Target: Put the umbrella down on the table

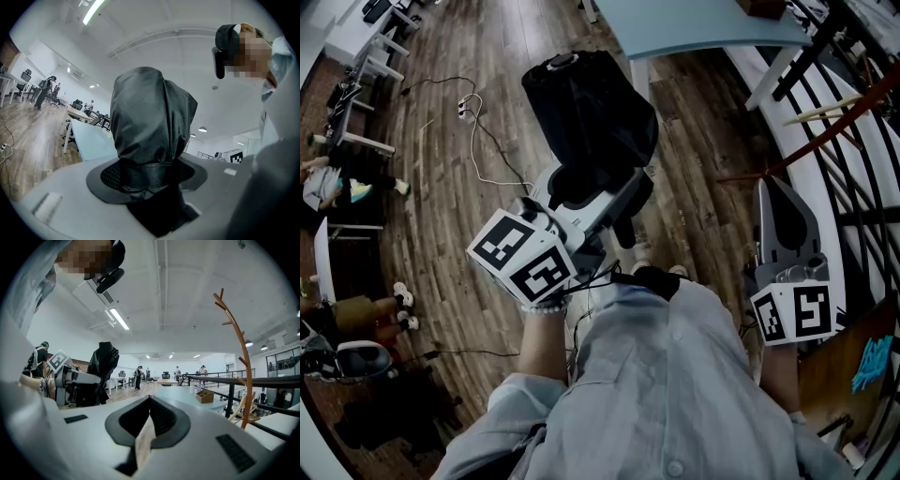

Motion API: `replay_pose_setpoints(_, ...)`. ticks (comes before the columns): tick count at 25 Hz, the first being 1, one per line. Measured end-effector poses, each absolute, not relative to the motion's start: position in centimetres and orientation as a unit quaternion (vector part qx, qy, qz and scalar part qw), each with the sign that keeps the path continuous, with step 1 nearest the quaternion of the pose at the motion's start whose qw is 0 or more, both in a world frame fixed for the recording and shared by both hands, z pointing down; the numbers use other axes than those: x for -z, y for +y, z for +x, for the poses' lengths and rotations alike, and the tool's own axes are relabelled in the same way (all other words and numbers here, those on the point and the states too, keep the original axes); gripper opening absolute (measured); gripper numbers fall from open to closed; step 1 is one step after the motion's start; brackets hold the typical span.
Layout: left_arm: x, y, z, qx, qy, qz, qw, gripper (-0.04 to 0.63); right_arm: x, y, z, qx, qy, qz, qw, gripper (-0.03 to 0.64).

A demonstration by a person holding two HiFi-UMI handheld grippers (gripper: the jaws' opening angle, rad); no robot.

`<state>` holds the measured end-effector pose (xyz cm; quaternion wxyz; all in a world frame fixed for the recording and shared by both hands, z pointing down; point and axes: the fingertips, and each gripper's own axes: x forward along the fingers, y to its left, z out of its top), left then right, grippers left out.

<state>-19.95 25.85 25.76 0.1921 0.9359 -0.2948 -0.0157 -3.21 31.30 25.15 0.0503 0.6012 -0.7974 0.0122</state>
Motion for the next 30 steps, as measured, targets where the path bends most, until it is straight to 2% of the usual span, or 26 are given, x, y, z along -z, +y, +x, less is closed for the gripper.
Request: replay_pose_setpoints(30, -24.8, 25.4, -22.1, 0.032, -0.289, 0.939, 0.186, 0.258, -25.1, 31.0, -5.2, -0.008, -0.797, 0.602, 0.052, 0.000)
